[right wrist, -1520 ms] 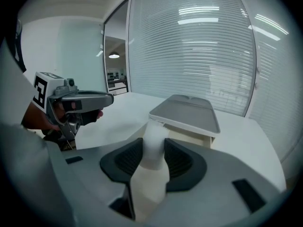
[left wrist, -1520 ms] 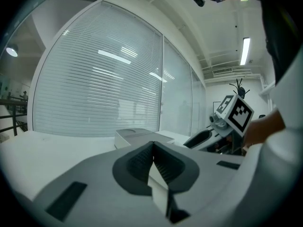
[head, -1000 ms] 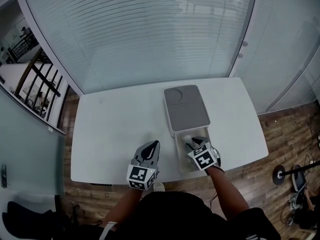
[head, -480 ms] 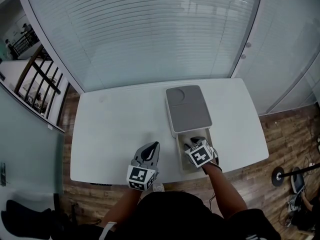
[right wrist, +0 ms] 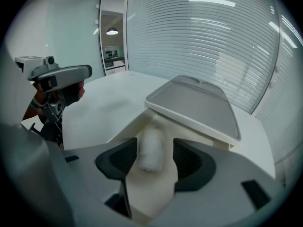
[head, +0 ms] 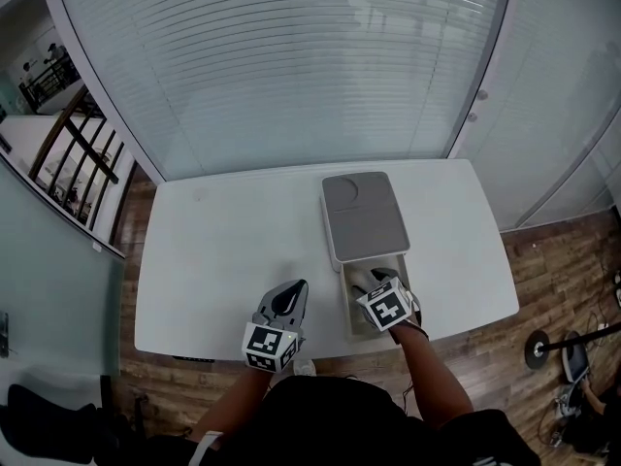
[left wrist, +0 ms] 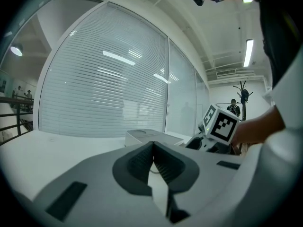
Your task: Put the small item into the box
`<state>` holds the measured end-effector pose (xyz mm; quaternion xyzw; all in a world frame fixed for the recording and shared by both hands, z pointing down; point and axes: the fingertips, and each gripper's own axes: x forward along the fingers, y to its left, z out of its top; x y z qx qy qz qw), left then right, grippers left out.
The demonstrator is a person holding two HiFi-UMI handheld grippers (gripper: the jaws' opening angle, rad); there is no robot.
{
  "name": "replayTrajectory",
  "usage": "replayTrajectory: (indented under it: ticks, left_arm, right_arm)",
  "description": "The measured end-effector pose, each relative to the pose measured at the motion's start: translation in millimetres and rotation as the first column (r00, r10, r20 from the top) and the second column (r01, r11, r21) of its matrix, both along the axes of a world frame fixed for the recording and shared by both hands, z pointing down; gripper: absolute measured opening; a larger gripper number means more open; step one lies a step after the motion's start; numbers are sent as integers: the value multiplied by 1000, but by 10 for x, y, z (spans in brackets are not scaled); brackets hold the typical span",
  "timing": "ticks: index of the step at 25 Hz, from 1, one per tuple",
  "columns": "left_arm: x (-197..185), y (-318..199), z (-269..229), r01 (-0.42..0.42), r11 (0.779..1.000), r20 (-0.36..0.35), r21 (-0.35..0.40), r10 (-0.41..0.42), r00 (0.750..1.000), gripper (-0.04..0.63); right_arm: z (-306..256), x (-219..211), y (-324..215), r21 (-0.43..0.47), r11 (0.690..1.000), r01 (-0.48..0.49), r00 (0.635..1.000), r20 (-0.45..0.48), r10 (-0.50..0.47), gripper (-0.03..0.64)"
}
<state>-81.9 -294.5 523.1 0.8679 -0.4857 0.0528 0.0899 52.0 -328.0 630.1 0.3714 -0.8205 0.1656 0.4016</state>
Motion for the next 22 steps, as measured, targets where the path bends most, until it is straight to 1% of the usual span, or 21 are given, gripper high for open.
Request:
replayTrajectory:
  ticks: [3,5,7,9,11,13,16,19,22]
  left_arm:
    - [-8,5,6,3,1000,-1,-1,-3,1000,12]
    - [-8,25,7,2,1000,-2,-1,-2,1000,12]
    - [-9,36,4,-1,1000,0,0,1,1000,12]
    - [-14,22,13,6,1000,3,-4,-6,1000,12]
    - [-37,-12,29,29,999,1,-15,-29,1000,12]
    - [-54,-38,17,49,999,-6,-18,-49,999,12]
    - [-36,-48,-52,48,999,-12,-3,-48,999,12]
    - [-45,-68,-123,53,998,-8,16,-53,999,12]
    - [-81,-119,-193,71,997,0,32,-71,997,12]
  right_arm:
    - [-147,9,46,12,1000,-9,1000,21,9,233]
    - [-230,1,60,39,999,-15,999,43,14,235]
    - [-348,-3,31,98,995,-35,996,80,28,233]
    - [-584,8,0,169,983,-72,991,122,52,199]
    - [-816,22,-19,230,967,-107,983,172,68,188]
    - [-1017,35,-24,281,949,-139,971,229,75,171]
    - [-1324,58,-26,358,915,-187,950,304,75,161]
    - [-1649,136,-33,436,862,-258,920,382,82,113]
    - [-1886,222,-31,487,814,-316,893,443,82,65]
